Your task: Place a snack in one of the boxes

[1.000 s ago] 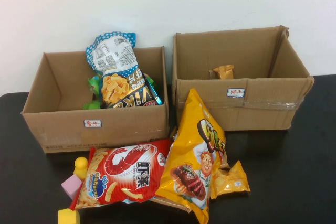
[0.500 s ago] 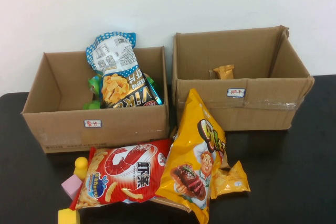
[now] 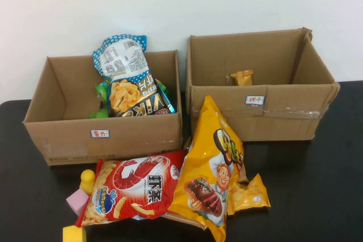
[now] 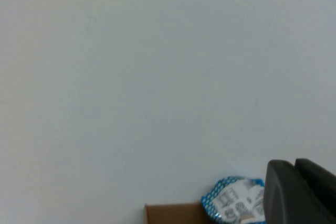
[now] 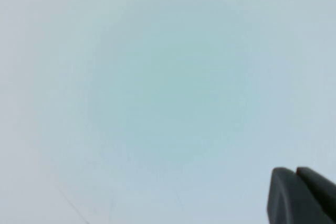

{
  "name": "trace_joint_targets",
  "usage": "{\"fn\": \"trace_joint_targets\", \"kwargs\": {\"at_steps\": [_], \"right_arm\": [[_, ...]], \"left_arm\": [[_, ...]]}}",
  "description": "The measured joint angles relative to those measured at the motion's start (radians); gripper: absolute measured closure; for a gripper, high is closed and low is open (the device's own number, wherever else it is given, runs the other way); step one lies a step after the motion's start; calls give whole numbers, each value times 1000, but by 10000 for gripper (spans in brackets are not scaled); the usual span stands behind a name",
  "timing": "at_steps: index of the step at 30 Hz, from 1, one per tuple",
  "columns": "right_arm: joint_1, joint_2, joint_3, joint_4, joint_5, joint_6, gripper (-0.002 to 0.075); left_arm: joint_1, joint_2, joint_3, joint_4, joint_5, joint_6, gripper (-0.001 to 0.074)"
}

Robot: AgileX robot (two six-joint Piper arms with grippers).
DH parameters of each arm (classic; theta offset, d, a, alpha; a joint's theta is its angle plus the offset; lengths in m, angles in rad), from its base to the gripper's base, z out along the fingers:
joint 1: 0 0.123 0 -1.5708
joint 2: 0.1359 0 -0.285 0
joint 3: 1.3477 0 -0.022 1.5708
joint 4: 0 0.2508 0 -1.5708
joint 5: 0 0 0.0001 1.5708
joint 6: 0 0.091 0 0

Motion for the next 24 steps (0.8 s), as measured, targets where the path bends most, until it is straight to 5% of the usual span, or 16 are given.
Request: {"fn": "trace_joint_targets", "kwargs": {"at_steps": [5,10,24], "right_arm": [[0,2,-194,-37,375,65,727],[0,84,-256,-37,537,69,727],[0,429,-257,-33,639,67,727]], "left_arm": [[0,114,-204,15,366,86,736],[0,311,-302,-25,585,109,736],[0,873,-310,-229,607,113,736]]}}
